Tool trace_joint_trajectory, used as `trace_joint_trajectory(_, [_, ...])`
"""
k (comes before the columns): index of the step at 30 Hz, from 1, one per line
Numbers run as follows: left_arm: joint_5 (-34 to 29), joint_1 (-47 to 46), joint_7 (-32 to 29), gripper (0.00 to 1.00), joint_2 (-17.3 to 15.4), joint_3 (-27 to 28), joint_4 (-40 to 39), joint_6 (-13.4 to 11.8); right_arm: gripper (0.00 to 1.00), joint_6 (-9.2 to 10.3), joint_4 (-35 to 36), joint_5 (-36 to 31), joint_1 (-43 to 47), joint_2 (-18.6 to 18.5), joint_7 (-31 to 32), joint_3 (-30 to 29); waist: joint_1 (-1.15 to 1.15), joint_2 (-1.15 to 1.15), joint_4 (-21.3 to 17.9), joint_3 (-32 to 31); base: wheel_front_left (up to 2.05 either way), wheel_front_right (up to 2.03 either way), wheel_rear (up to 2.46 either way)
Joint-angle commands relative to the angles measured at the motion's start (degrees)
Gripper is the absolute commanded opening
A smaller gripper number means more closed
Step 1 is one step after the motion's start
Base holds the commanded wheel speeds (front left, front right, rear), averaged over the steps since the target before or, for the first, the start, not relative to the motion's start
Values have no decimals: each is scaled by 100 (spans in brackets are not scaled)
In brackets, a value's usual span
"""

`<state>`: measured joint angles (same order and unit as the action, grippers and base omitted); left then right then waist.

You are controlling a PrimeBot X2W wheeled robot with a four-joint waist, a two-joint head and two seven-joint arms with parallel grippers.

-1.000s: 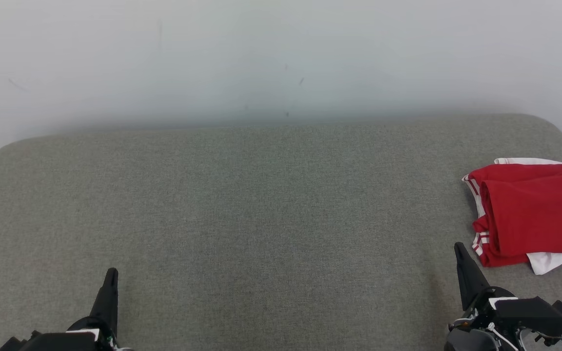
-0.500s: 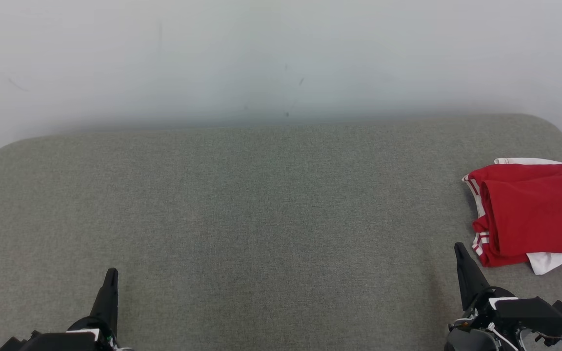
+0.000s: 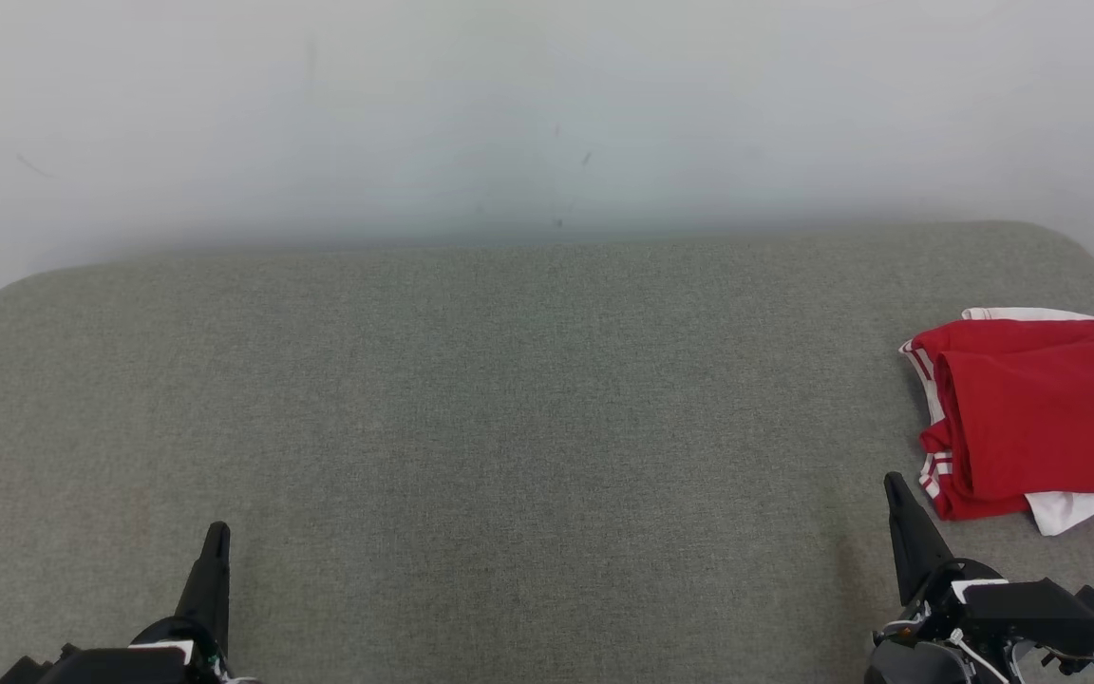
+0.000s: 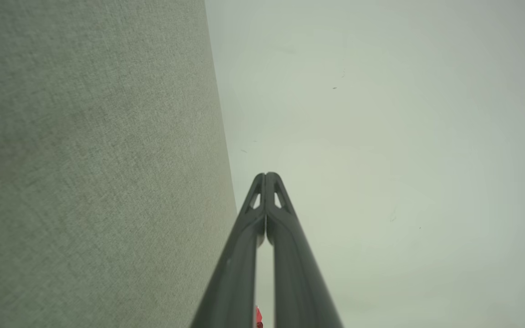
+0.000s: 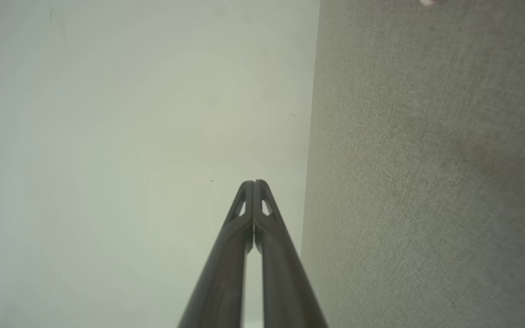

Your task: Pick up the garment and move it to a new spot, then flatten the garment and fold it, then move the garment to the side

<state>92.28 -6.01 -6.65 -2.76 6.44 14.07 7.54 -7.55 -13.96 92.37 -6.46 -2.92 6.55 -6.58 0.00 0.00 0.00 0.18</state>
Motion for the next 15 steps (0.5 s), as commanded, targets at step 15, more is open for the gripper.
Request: trace_joint_trajectory(15, [27, -50, 1, 0, -21, 19, 5, 2, 0, 12, 4, 11, 55, 7, 17, -2, 0, 0, 0, 0, 0, 0, 0])
